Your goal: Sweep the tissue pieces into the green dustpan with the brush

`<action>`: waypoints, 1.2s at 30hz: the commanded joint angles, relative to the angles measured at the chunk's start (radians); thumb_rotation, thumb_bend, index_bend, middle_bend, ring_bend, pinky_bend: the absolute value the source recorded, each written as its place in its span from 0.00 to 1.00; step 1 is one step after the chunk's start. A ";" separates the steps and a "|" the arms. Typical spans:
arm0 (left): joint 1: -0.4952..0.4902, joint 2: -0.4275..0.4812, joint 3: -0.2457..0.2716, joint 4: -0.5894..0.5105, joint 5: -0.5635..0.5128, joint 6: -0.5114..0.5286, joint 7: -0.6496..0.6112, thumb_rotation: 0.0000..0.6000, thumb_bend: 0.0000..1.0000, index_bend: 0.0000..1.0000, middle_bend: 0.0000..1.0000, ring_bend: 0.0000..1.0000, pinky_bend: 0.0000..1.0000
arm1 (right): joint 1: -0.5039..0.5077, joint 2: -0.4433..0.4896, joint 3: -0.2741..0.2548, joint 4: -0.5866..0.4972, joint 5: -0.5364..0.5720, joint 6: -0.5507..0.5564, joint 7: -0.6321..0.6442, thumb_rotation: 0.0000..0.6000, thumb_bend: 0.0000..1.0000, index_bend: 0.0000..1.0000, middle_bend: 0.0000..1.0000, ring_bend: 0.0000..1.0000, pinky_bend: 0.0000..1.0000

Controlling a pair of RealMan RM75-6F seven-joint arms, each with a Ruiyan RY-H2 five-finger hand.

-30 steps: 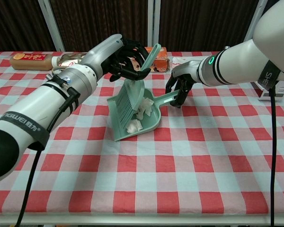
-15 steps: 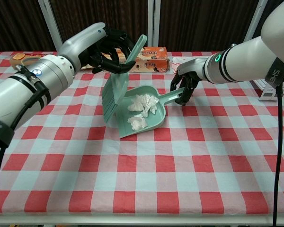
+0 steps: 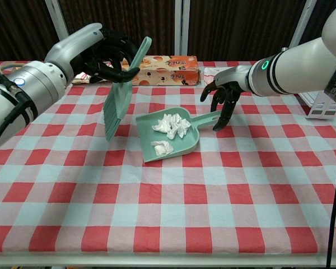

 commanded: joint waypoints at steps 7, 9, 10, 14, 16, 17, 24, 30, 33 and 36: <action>0.037 0.158 0.011 0.030 0.045 0.018 0.010 1.00 0.48 0.48 0.51 0.63 0.88 | -0.101 0.182 0.004 -0.200 -0.226 0.126 0.056 1.00 0.08 0.08 0.22 0.07 0.04; 0.037 0.216 0.039 0.042 0.053 -0.018 0.062 1.00 0.48 0.48 0.51 0.63 0.88 | -0.147 0.232 -0.009 -0.253 -0.316 0.171 0.076 1.00 0.08 0.08 0.22 0.06 0.04; 0.036 0.236 0.052 0.047 0.052 -0.038 0.087 1.00 0.48 0.48 0.51 0.63 0.87 | -0.167 0.252 -0.015 -0.272 -0.353 0.186 0.086 1.00 0.08 0.08 0.22 0.06 0.04; 0.016 0.273 0.101 0.053 0.021 -0.127 0.217 1.00 0.48 0.46 0.51 0.61 0.87 | -0.258 0.332 -0.036 -0.335 -0.504 0.231 0.146 1.00 0.08 0.08 0.22 0.06 0.04; -0.001 0.275 0.118 0.037 -0.008 -0.170 0.291 1.00 0.46 0.41 0.49 0.59 0.86 | -0.296 0.359 -0.047 -0.348 -0.566 0.246 0.167 1.00 0.08 0.08 0.22 0.06 0.04; -0.008 0.275 0.122 0.025 -0.025 -0.188 0.316 1.00 0.43 0.37 0.46 0.57 0.86 | -0.310 0.368 -0.053 -0.351 -0.589 0.253 0.170 1.00 0.08 0.08 0.22 0.06 0.04; -0.030 0.285 0.096 -0.076 -0.158 -0.189 0.434 1.00 0.24 0.21 0.24 0.39 0.79 | -0.412 0.415 -0.084 -0.366 -0.730 0.320 0.194 1.00 0.08 0.08 0.22 0.06 0.04; 0.046 0.367 0.070 -0.149 -0.123 -0.058 0.336 1.00 0.19 0.20 0.22 0.32 0.50 | -0.547 0.449 -0.107 -0.345 -0.924 0.405 0.328 1.00 0.12 0.08 0.23 0.06 0.04; 0.098 0.445 0.096 -0.145 -0.047 -0.017 0.252 1.00 0.19 0.20 0.23 0.29 0.46 | -0.622 0.465 -0.124 -0.319 -1.042 0.467 0.408 1.00 0.14 0.09 0.23 0.06 0.04; 0.154 0.518 0.148 -0.120 0.040 0.024 0.186 1.00 0.19 0.22 0.23 0.22 0.34 | -0.693 0.466 -0.142 -0.276 -1.142 0.541 0.460 1.00 0.17 0.09 0.22 0.06 0.04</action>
